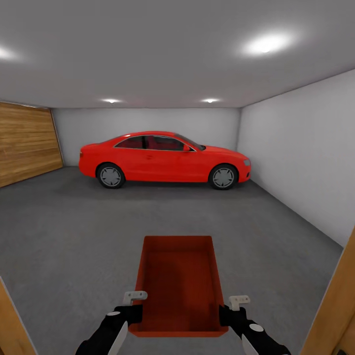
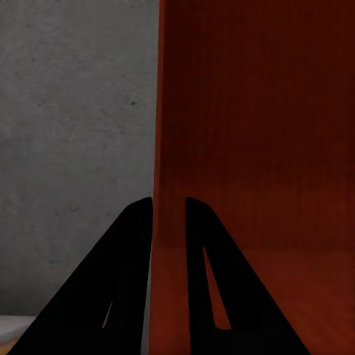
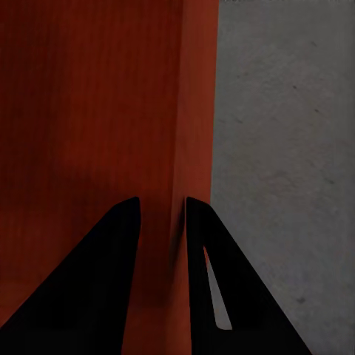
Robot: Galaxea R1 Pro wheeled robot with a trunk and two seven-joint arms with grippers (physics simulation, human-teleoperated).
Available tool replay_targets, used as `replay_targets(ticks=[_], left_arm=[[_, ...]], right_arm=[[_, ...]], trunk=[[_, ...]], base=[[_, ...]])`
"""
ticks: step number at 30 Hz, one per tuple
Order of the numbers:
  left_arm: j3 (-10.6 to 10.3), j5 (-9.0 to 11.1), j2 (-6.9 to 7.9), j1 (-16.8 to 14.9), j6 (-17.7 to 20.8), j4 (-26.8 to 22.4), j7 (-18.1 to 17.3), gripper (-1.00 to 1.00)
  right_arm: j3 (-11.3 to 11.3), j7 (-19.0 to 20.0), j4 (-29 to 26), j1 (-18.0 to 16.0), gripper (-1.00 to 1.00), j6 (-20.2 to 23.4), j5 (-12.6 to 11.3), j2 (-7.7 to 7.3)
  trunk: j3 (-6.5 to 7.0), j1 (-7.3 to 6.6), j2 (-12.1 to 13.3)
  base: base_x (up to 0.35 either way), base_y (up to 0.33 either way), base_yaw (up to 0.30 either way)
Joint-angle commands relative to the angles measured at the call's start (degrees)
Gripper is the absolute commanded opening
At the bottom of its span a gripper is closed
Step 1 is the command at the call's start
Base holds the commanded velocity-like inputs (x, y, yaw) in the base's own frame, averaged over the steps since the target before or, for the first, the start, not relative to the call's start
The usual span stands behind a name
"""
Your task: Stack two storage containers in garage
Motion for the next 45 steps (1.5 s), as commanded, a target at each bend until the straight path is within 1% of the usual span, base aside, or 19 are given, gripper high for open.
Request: replay_targets(ticks=[1,17,25,43,44,45], left_arm=[[1.31,-1.01,2.62,-0.04,0.40,-0.11,0.32,-1.00],[1.31,-1.01,2.62,-0.02,0.40,-0.11,0.33,-1.00],[1.31,-1.03,2.61,-0.03,0.41,-0.11,0.32,-1.00],[1.31,-1.09,2.56,-0.01,0.40,-0.11,0.32,-1.00],[0.34,-0.38,-0.49,0.00,-0.02,-0.03,0.28,-1.00],[0.34,-0.39,-0.72,0.00,-0.33,-0.03,0.28,-1.00]], right_arm=[[1.46,0.47,0.01,0.01,-1.00,-0.17,-0.35,-0.25],[1.46,0.47,0.01,0.01,-1.00,-0.17,-0.35,-0.25],[1.46,0.47,0.01,0.01,-1.00,-0.17,-0.35,-0.25],[1.46,0.64,0.01,0.01,-1.00,-0.17,-0.29,-0.25],[-0.30,0.27,0.01,0.01,-1.00,-0.30,-0.04,0.22],[-0.30,0.27,0.01,0.01,-1.00,-0.31,-0.04,0.30]], trunk=[[-0.02,0.02,-0.04],[-0.02,0.02,-0.04],[-0.02,0.02,-0.04],[-0.02,0.02,-0.04],[-0.02,0.02,-0.05],[-0.02,0.02,-0.05]], base=[[0.000,0.000,0.000],[0.002,0.000,0.027],[0.157,0.061,0.000],[0.008,0.003,0.000],[0.000,0.000,0.000],[0.000,0.000,0.000]])
